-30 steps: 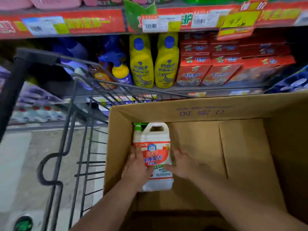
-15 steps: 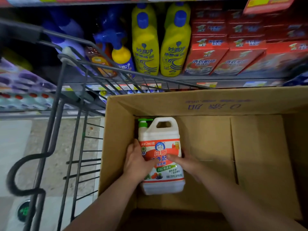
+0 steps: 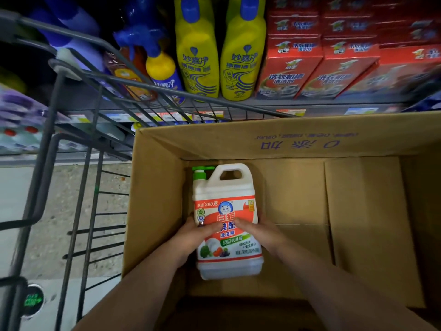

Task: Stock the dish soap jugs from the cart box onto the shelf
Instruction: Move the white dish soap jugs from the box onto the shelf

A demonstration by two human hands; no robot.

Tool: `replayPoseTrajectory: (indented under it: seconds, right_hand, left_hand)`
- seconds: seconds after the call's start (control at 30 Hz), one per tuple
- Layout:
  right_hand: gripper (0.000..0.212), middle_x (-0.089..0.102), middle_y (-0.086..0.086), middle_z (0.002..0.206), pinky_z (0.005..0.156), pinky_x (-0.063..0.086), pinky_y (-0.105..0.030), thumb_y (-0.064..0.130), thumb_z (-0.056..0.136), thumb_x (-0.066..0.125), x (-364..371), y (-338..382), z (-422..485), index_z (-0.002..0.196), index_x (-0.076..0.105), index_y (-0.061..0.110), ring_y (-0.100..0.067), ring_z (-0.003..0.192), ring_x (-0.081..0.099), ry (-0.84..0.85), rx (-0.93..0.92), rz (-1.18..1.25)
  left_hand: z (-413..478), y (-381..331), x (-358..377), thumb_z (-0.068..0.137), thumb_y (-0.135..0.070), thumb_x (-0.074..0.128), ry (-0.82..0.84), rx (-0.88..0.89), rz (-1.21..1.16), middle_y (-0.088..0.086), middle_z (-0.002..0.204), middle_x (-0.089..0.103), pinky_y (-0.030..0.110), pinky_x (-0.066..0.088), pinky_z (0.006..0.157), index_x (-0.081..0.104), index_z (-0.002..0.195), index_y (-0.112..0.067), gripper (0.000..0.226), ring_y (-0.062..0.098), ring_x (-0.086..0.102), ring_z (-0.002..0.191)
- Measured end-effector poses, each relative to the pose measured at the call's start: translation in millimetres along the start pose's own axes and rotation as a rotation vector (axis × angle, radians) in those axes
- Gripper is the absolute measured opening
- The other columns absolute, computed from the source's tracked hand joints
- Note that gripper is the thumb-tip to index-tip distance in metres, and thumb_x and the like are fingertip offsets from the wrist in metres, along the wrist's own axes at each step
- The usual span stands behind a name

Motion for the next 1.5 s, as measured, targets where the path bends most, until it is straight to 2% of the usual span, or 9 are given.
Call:
replayPoseTrajectory:
  seconds: [0.3, 0.43, 0.53, 0.83, 1.0, 1.17, 1.3, 1.43, 1.5]
  right_hand:
    - [0.045, 0.076, -0.002, 0.095, 0.062, 0.057, -0.027, 0.032, 0.069, 0.081, -1, 18, -41, 0.109, 0.065, 0.019, -0.016, 0.082, 0.074, -0.011, -0.058, 0.046]
    - [0.043, 0.074, -0.005, 0.101, 0.077, 0.059, -0.039, 0.029, 0.072, 0.08, 0, 39, -75, 0.111, 0.063, 0.019, -0.021, 0.088, 0.073, -0.022, -0.137, 0.025]
    - [0.041, 0.075, -0.002, 0.097, 0.069, 0.059, -0.033, 0.03, 0.072, 0.08, 1, 60, -102, 0.108, 0.062, 0.021, -0.018, 0.083, 0.073, -0.038, -0.198, 0.016]
    - [0.053, 0.075, -0.004, 0.094, 0.073, 0.06, -0.041, 0.034, 0.063, 0.084, 21, 128, -173, 0.108, 0.061, 0.021, -0.022, 0.079, 0.074, -0.055, -0.375, 0.001]
    - [0.051, 0.074, -0.004, 0.094, 0.079, 0.058, -0.045, 0.034, 0.057, 0.088, 48, 170, -208, 0.098, 0.058, 0.024, -0.023, 0.08, 0.073, -0.079, -0.497, -0.031]
    - [0.047, 0.076, -0.004, 0.09, 0.075, 0.059, -0.041, 0.032, 0.057, 0.087, 96, 206, -246, 0.097, 0.063, 0.021, -0.021, 0.077, 0.074, 0.003, -0.606, -0.08]
    - [0.044, 0.076, -0.003, 0.087, 0.071, 0.059, -0.038, 0.032, 0.06, 0.085, 151, 228, -276, 0.097, 0.064, 0.021, -0.021, 0.075, 0.074, 0.07, -0.693, -0.128]
    - [0.039, 0.077, -0.002, 0.083, 0.055, 0.057, -0.025, 0.027, 0.069, 0.082, 225, 237, -302, 0.102, 0.068, 0.013, -0.018, 0.071, 0.074, 0.156, -0.79, -0.197]
    - [0.047, 0.076, -0.006, 0.091, 0.064, 0.06, -0.031, 0.031, 0.066, 0.083, 268, 232, -311, 0.107, 0.067, 0.013, -0.021, 0.076, 0.074, 0.177, -0.801, -0.247]
  left_hand:
    - [-48, -12, 13, 0.071, -0.03, 0.077, 0.038, 0.055, -0.039, 0.004, 0.103, 0.074, 0.042, 0.056, 0.084, 0.061, 0.112, -0.02, 0.045, 0.022, 0.071, 0.092]
    - [-86, -28, 15, 0.061, -0.032, 0.08, 0.001, 0.12, -0.099, -0.002, 0.086, 0.076, 0.024, 0.056, 0.053, 0.062, 0.099, -0.022, 0.043, 0.016, 0.073, 0.077]
    - [-115, -48, 15, 0.059, -0.034, 0.08, 0.008, 0.187, -0.074, -0.003, 0.086, 0.076, 0.024, 0.055, 0.053, 0.064, 0.097, -0.024, 0.042, 0.016, 0.073, 0.078]
    - [-200, -102, -4, 0.074, -0.034, 0.077, -0.147, 0.422, 0.044, 0.003, 0.101, 0.074, 0.045, 0.056, 0.087, 0.063, 0.108, -0.017, 0.041, 0.022, 0.072, 0.088]
    - [-252, -120, -24, 0.073, -0.034, 0.077, -0.227, 0.557, -0.035, -0.002, 0.091, 0.076, 0.027, 0.057, 0.064, 0.065, 0.104, -0.02, 0.036, 0.016, 0.073, 0.078]
    - [-305, -125, -59, 0.072, -0.04, 0.076, -0.313, 0.654, -0.096, -0.002, 0.089, 0.076, 0.029, 0.058, 0.065, 0.067, 0.1, -0.02, 0.036, 0.016, 0.074, 0.078]
    - [-354, -121, -100, 0.073, -0.036, 0.076, -0.394, 0.741, -0.174, -0.002, 0.084, 0.077, 0.016, 0.051, 0.046, 0.068, 0.096, -0.02, 0.029, 0.012, 0.073, 0.069]
    - [-399, -99, -155, 0.073, -0.032, 0.077, -0.493, 0.805, -0.245, -0.002, 0.08, 0.076, 0.014, 0.049, 0.043, 0.068, 0.088, -0.017, 0.023, 0.01, 0.072, 0.062]
    - [-420, -79, -188, 0.072, -0.037, 0.077, -0.526, 0.816, -0.264, -0.005, 0.077, 0.076, 0.015, 0.048, 0.042, 0.067, 0.089, -0.019, 0.026, 0.009, 0.071, 0.062]
Point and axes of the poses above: each hand's wrist, its own z-axis towards the middle knuckle, its own x-axis out of the palm, y = z × x, the point moved 4 cm from there along z, towards the middle knuckle
